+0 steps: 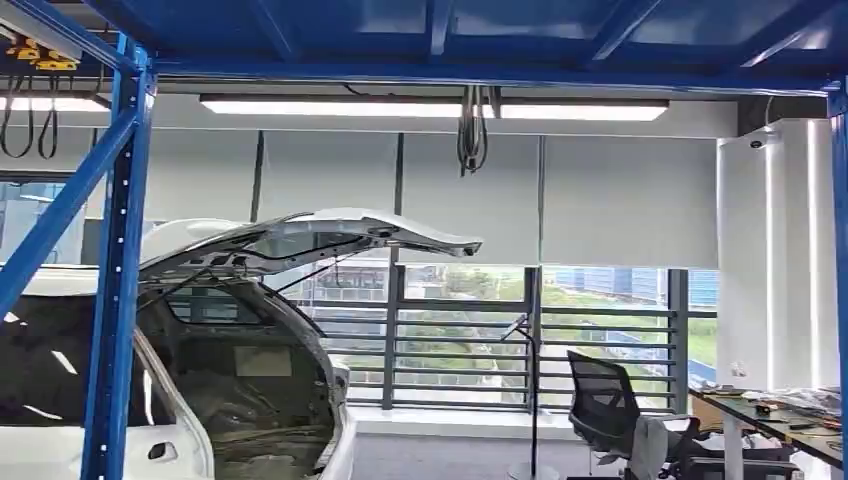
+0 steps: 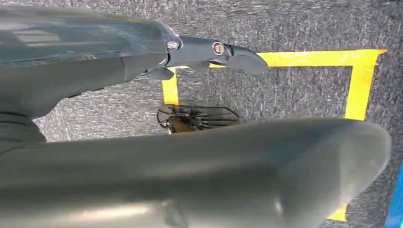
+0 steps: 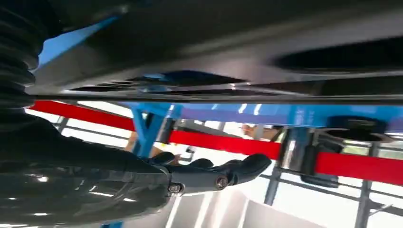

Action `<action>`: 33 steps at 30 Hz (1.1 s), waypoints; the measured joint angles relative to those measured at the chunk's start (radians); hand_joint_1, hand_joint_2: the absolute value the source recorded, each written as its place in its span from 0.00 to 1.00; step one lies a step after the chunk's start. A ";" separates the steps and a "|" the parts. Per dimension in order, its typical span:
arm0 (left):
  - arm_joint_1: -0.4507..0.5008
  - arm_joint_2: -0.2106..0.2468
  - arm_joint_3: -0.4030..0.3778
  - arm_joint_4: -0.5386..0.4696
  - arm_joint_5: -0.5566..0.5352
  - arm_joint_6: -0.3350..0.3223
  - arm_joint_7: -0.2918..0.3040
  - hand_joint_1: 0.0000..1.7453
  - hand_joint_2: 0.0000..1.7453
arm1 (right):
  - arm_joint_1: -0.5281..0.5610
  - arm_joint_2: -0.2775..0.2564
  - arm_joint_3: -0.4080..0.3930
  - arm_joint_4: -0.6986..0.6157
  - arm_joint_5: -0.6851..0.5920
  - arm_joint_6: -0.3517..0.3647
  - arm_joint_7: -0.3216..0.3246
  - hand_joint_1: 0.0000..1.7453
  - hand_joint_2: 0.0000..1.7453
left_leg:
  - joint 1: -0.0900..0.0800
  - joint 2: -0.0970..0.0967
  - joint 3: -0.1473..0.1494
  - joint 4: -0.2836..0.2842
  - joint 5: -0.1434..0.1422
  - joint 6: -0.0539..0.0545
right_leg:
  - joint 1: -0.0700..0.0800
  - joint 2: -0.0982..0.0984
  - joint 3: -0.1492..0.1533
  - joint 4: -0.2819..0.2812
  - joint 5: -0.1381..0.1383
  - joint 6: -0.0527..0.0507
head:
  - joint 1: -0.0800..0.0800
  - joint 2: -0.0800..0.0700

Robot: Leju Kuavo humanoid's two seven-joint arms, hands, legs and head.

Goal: Take the parts from the cabinet and place them on the table.

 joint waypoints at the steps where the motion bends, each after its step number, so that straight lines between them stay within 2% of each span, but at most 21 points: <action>1: -0.001 -0.001 0.000 0.000 -0.002 0.000 0.000 0.00 0.00 | -0.006 0.007 0.003 0.008 0.000 0.003 -0.004 0.00 1.00 | 0.000 0.000 0.000 0.000 0.000 0.000 | 0.000 0.000 0.000 0.000 0.000 0.000 | 0.000 0.000; 7: -0.005 -0.009 0.000 0.000 -0.013 0.002 0.000 0.00 0.00 | -0.036 0.051 0.014 0.054 -0.014 0.015 -0.031 0.01 1.00 | 0.000 0.000 0.000 0.000 0.000 0.000 | 0.000 0.000 0.000 0.000 0.000 0.000 | 0.000 0.000; 8: -0.007 -0.009 0.000 0.000 -0.014 0.002 0.000 0.00 0.00 | -0.042 0.058 0.014 0.062 -0.018 0.017 -0.033 0.42 1.00 | 0.000 0.000 0.000 0.000 0.000 0.000 | 0.000 0.000 0.000 0.000 0.000 0.000 | 0.000 0.000; 9: -0.008 -0.010 0.001 0.000 -0.019 0.003 0.000 0.00 0.00 | -0.048 0.064 0.014 0.073 -0.025 0.022 -0.036 1.00 1.00 | 0.000 0.000 0.000 0.000 0.000 0.000 | 0.000 0.000 0.000 0.000 0.000 0.000 | 0.000 0.000; 17: -0.016 -0.018 0.006 0.000 -0.029 0.010 0.000 0.00 0.00 | -0.075 0.080 0.014 0.147 -0.055 0.019 -0.055 1.00 1.00 | 0.000 0.000 0.000 0.000 0.000 0.000 | 0.000 0.000 -0.001 0.000 0.000 0.000 | 0.000 0.000; 27: -0.015 -0.018 0.025 0.000 -0.041 0.016 -0.010 0.00 0.00 | -0.066 0.070 0.011 0.145 -0.067 0.002 -0.062 1.00 1.00 | 0.000 0.000 -0.001 0.000 0.000 0.000 | 0.000 0.000 -0.001 0.000 0.000 0.000 | 0.000 0.000; 28: -0.015 -0.018 0.026 0.000 -0.041 0.016 -0.010 0.00 1.00 | -0.066 0.070 0.010 0.144 -0.067 0.002 -0.062 1.00 1.00 | 0.000 0.000 -0.001 0.000 0.000 0.000 | 0.000 0.000 -0.001 0.000 0.000 0.000 | 0.000 0.000; 33: -0.015 -0.018 0.032 0.000 -0.055 0.032 -0.015 0.00 1.00 | -0.051 0.063 0.008 0.115 -0.068 -0.002 -0.061 1.00 1.00 | 0.000 0.000 -0.001 0.000 0.000 0.000 | 0.000 0.000 -0.001 0.000 0.000 0.000 | 0.000 0.000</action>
